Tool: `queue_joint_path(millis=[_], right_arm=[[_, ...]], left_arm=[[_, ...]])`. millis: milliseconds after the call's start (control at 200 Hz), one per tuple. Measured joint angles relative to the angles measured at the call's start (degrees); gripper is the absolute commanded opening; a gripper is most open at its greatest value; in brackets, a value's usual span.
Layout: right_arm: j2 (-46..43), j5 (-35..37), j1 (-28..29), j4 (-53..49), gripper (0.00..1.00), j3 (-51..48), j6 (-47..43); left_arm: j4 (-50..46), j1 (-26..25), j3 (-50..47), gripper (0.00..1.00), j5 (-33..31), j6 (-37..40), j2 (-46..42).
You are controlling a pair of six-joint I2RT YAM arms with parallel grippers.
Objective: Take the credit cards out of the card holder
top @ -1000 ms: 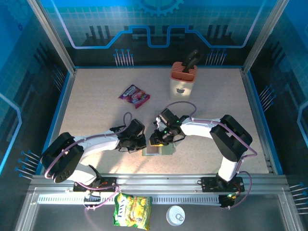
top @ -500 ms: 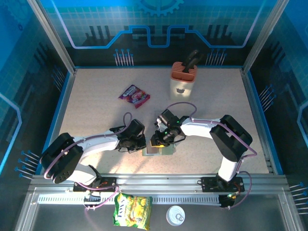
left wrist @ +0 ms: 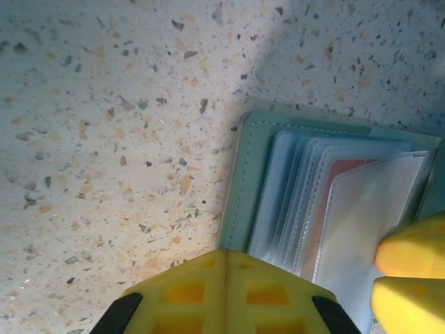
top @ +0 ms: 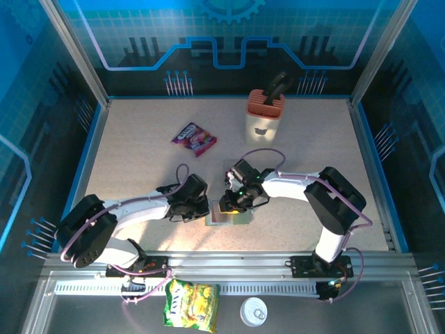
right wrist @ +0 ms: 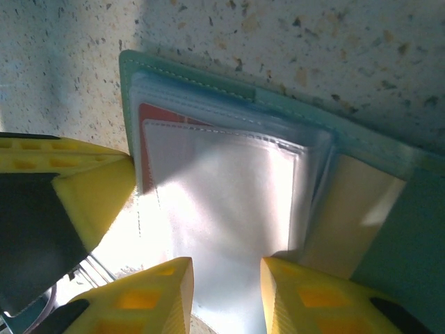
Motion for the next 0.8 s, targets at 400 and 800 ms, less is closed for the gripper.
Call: queue_joint_path(millis=[400,800], right_arm=[[-0.52,-0.61,-0.37,0.94,0.32,-1.49,0.22],[-0.57,-2.4,-0.48,5.51,0.32,-3.58,1.99]], left_arm=[[2.84,-0.28,-2.4,0.06,-1.27,0.0,-8.5],[10.4,-0.44,-4.11,0.28,3.34,-5.73,-7.69]])
